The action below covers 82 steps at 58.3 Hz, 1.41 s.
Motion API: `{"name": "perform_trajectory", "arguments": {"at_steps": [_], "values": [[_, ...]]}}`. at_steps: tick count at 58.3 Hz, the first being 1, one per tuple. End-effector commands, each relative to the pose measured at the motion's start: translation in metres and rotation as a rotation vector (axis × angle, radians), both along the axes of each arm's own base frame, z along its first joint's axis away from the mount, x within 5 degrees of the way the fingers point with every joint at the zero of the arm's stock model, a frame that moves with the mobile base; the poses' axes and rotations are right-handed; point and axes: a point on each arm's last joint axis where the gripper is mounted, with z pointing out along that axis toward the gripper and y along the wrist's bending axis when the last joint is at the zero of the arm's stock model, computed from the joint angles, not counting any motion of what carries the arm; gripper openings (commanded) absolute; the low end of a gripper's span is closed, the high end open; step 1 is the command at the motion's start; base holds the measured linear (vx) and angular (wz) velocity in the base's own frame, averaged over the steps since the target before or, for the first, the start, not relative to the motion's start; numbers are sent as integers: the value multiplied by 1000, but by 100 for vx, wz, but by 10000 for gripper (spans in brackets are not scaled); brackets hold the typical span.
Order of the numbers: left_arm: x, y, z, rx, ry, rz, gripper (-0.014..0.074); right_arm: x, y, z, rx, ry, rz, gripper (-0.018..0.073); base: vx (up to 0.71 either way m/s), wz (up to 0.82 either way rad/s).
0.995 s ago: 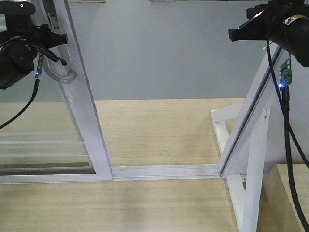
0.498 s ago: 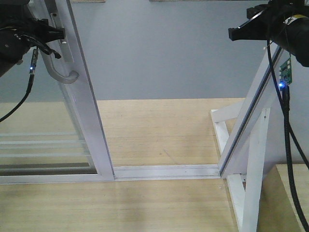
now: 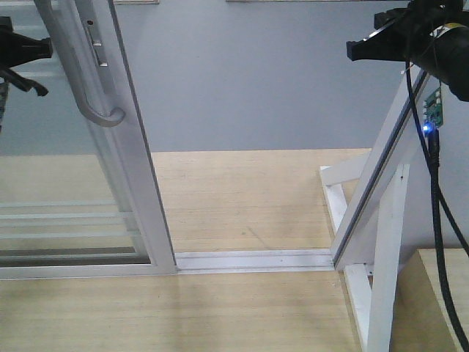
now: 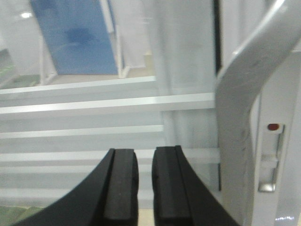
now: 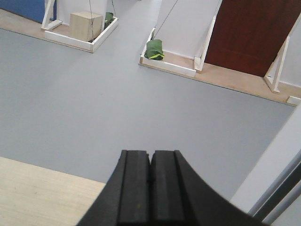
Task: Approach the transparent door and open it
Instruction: 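Slide the door away from the frame with the left gripper, then release the handle and withdraw the left gripper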
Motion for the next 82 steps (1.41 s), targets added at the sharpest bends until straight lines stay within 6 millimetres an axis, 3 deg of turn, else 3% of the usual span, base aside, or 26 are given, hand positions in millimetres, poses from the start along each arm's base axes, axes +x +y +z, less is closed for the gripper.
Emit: {"name": "perform_trajectory", "arguments": {"at_steps": [1,17,33,42,49,71,82], "values": [[-22,4,29,25,-123,29,225,-6,-4,32,10,-133,-25,-3,0,0],[-60,0,49,30,-124,-62,143,-11,-1,32,12,-78,5,-3,0,0],[-78,-7,58,20,-72,-165,82,-46,-2,64,71,-71,43,-3,0,0],[-87,-10,52,1,-26,-201,72,-85,-9,63,74,-117,25,-3,0,0],[-106,-8,39,-21,-7,-199,73,-126,-16,56,69,-152,18,-3,0,0],[-212,-4,-2,-43,-28,-276,73,-248,-28,30,138,-227,62,-3,0,0],[-253,-5,-14,-138,-106,-324,73,-282,-29,8,158,-215,105,-3,0,0]]}}
